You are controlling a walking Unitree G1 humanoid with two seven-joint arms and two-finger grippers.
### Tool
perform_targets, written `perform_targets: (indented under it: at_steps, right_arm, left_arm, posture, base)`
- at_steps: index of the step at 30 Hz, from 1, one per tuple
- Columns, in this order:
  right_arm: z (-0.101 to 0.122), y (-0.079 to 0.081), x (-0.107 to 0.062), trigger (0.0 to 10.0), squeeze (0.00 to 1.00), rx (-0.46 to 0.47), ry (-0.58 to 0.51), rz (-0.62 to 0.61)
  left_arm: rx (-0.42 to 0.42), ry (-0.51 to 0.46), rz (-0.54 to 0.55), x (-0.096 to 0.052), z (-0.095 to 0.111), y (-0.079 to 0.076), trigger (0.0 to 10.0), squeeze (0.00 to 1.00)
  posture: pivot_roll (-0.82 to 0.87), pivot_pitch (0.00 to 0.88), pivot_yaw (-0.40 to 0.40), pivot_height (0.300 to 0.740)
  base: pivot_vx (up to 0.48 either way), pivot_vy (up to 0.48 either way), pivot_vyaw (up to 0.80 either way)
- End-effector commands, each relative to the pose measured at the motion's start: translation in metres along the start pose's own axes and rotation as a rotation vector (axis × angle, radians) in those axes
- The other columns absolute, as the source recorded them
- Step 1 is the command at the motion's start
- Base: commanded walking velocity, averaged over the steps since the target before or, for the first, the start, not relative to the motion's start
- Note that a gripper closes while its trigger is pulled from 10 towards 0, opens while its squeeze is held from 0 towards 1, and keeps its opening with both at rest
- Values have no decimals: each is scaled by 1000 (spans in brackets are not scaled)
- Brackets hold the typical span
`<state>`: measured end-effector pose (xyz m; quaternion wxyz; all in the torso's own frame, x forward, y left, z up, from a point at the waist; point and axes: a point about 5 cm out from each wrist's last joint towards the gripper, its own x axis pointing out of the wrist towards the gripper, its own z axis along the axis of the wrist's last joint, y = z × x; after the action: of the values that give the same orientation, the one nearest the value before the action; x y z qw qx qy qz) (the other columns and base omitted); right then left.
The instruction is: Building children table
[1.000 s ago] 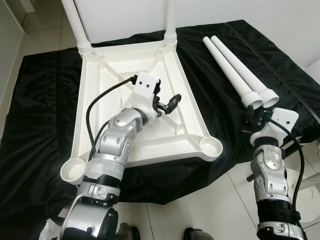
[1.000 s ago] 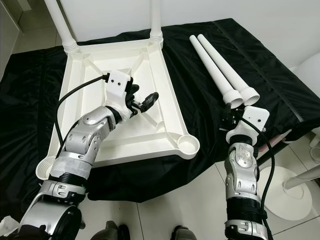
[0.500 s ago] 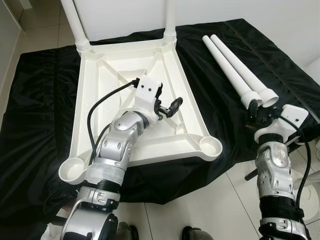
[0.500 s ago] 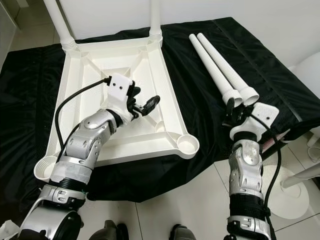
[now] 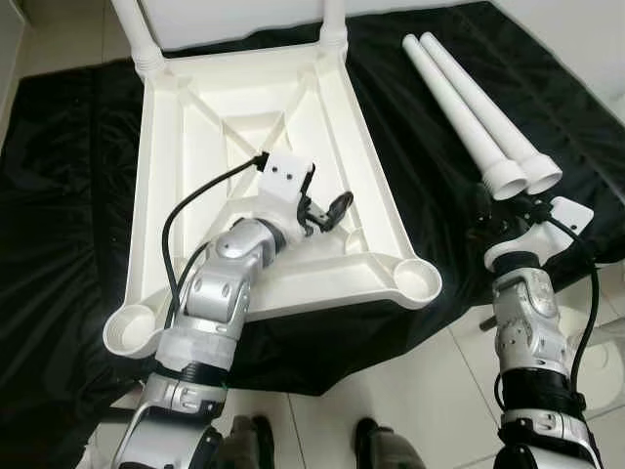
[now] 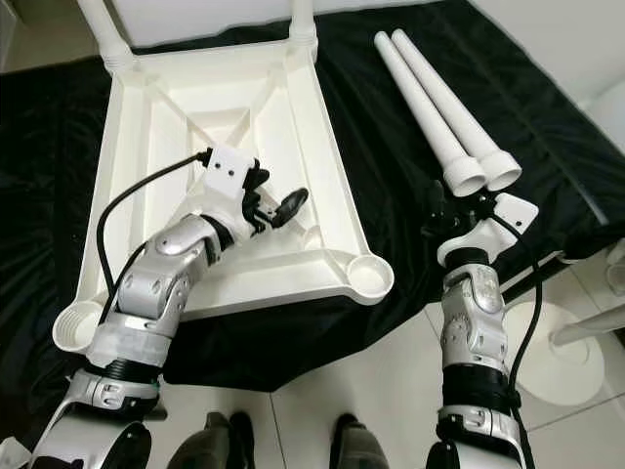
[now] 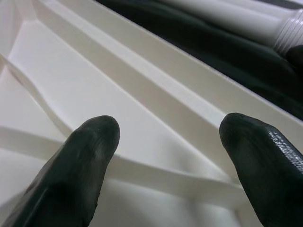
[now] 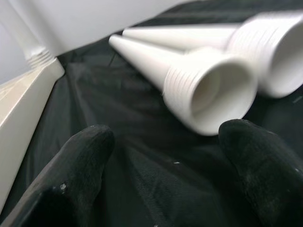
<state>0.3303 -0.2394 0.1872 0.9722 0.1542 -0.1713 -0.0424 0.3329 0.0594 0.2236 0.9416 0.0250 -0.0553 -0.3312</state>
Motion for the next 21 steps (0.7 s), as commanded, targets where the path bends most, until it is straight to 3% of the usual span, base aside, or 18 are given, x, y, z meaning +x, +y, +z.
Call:
perform_targets:
  at_steps: [1, 11, 21]
  right_arm:
    - [-5, -4, -1, 10000, 0, 28, 22, -9]
    - [8, 3, 18, 9961, 0, 77, -29, 63]
    - [12, 8, 17, 10000, 0, 90, -55, 135]
  left_arm:
    - [7, 30, 61, -3, -5, 2, 10000, 0]
    - [4, 51, 78, -9, -5, 1, 10000, 0]
    - [6, 55, 100, -13, -4, 2, 10000, 0]
  posture:
    - [33, 333, 88, 740]
    - [48, 352, 95, 740]
    - [62, 357, 81, 740]
  base:
    - [0, 0, 0]
    - [0, 0, 0]
    - [0, 0, 0]
